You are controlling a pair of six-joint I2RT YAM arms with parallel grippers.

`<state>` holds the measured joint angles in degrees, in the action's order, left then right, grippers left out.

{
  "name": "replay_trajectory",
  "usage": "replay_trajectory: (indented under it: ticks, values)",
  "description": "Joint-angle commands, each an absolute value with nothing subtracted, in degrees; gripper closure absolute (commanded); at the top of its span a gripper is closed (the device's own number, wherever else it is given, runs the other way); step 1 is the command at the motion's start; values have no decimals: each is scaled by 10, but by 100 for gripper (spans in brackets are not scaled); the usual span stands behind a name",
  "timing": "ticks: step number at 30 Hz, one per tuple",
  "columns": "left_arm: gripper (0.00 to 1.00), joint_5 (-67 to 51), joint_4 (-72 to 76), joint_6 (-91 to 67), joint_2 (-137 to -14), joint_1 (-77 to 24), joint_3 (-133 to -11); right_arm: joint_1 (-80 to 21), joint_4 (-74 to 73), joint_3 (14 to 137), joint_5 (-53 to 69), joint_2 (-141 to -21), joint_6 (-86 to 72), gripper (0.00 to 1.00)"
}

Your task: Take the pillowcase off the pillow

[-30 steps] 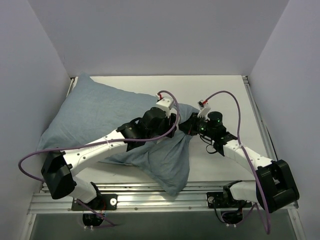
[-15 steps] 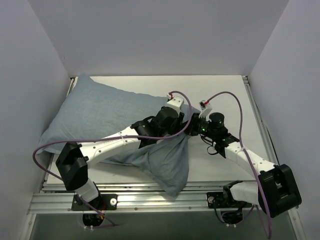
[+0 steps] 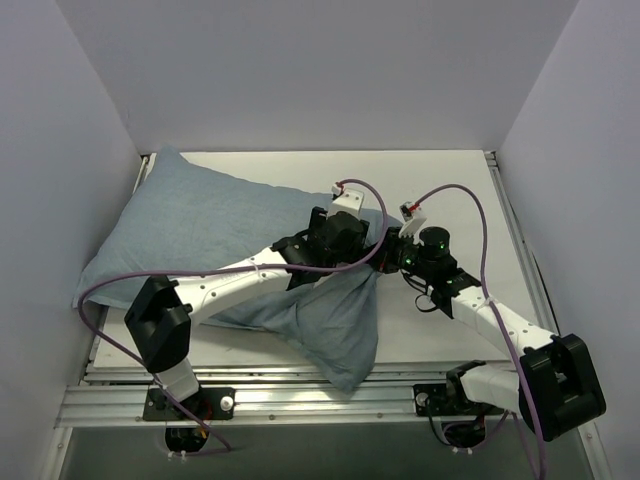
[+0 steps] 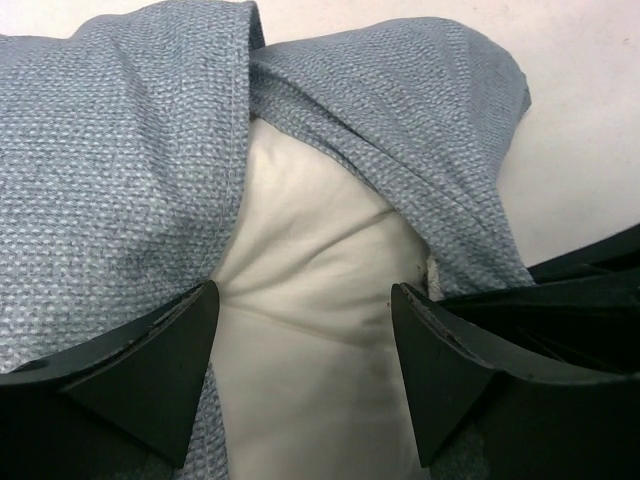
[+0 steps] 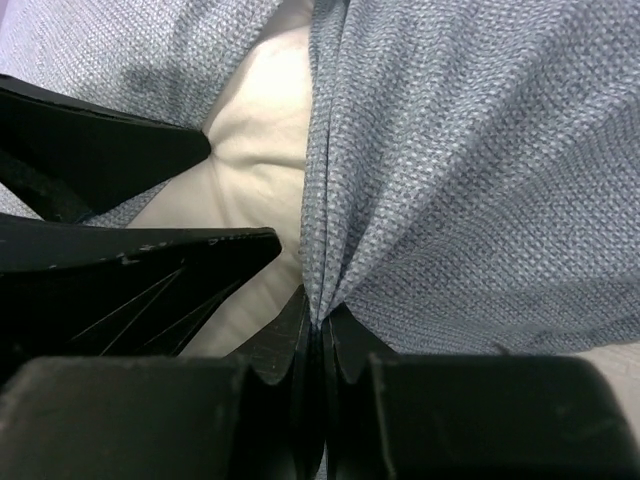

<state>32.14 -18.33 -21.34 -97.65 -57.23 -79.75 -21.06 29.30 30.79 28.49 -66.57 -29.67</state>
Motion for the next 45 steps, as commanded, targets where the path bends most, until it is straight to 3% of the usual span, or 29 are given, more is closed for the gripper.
replay_trajectory:
  ticks: [1, 7, 13, 17, 18, 20, 21, 22, 33, 45]
  values:
    - [19, 370, -242, -203, -998, -551, -807, -213, 287, 303, 278, -642, -279, 100]
    - [14, 345, -257, -225, -1033, -549, -802, -212, 287, 304, 268, -646, -276, 100]
    - [18, 316, -257, -251, -1080, -546, -779, -213, 277, 306, 257, -643, -273, 100]
    - [40, 297, -258, -258, -1102, -538, -780, -214, 268, 306, 251, -636, -272, 100]
    - [54, 296, -258, -258, -1106, -536, -780, -213, 265, 307, 250, -635, -272, 100]
    - [70, 282, -251, -251, -1107, -534, -777, -214, 258, 308, 241, -636, -272, 100]
    - [90, 276, -250, -250, -1102, -534, -776, -213, 254, 312, 235, -636, -272, 100]
    - [97, 270, -250, -249, -1096, -533, -773, -213, 247, 313, 228, -636, -272, 100]
    - [98, 283, -251, -222, -905, -519, -707, -171, 100, 388, 25, -643, -287, 100]
    - [98, 177, -241, -205, -715, -526, -570, -111, 49, 507, -42, -708, -301, 100]
